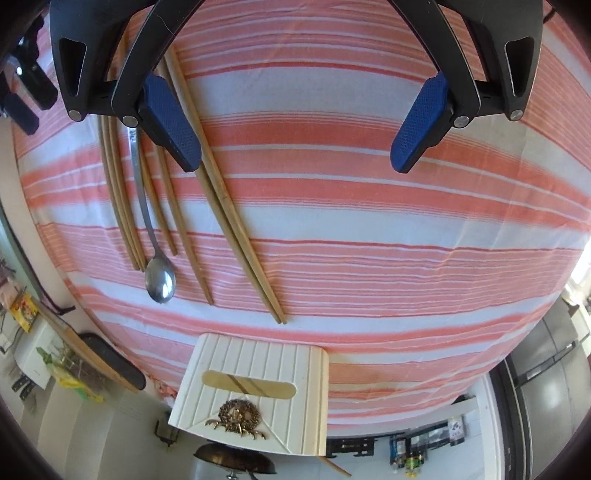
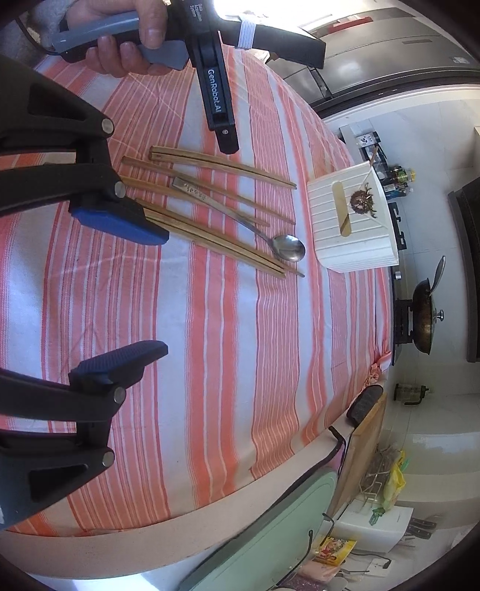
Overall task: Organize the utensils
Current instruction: 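Move both tools back down to the remaining chopsticks and spoon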
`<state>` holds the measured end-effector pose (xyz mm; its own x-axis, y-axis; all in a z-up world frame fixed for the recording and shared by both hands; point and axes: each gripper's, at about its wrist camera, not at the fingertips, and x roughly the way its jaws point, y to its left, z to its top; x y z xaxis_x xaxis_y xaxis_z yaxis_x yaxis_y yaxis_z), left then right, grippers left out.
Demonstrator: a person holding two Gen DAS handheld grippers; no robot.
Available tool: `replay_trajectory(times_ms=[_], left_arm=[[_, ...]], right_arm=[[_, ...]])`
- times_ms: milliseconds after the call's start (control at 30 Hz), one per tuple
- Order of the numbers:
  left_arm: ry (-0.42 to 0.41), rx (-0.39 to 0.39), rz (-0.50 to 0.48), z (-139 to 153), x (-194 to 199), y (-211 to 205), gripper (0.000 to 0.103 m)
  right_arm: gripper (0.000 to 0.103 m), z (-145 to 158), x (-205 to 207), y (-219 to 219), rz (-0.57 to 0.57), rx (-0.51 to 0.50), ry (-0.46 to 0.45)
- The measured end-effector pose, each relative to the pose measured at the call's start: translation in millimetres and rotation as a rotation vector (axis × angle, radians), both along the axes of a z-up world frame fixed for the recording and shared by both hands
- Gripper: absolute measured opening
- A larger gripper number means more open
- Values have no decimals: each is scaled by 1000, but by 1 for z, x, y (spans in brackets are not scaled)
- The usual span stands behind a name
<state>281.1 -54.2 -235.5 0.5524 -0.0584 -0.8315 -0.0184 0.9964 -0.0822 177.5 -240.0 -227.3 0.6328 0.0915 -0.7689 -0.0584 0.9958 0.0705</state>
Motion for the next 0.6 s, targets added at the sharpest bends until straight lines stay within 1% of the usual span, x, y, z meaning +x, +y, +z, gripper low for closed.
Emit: replay_trajectory(times_ms=[167, 367, 467, 600], left_arm=[[7, 2, 3, -3, 3, -1, 102], [7, 13, -16, -3, 6, -4, 103], [15, 4, -21, -3, 6, -1, 103], [18, 3, -8, -4, 8, 2, 103]], right_arm=[[55, -7, 14, 14, 45, -10, 29], [55, -23, 29, 26, 66, -33, 81], [55, -23, 33, 26, 60, -45, 77], [55, -22, 37, 25, 58, -54, 93]])
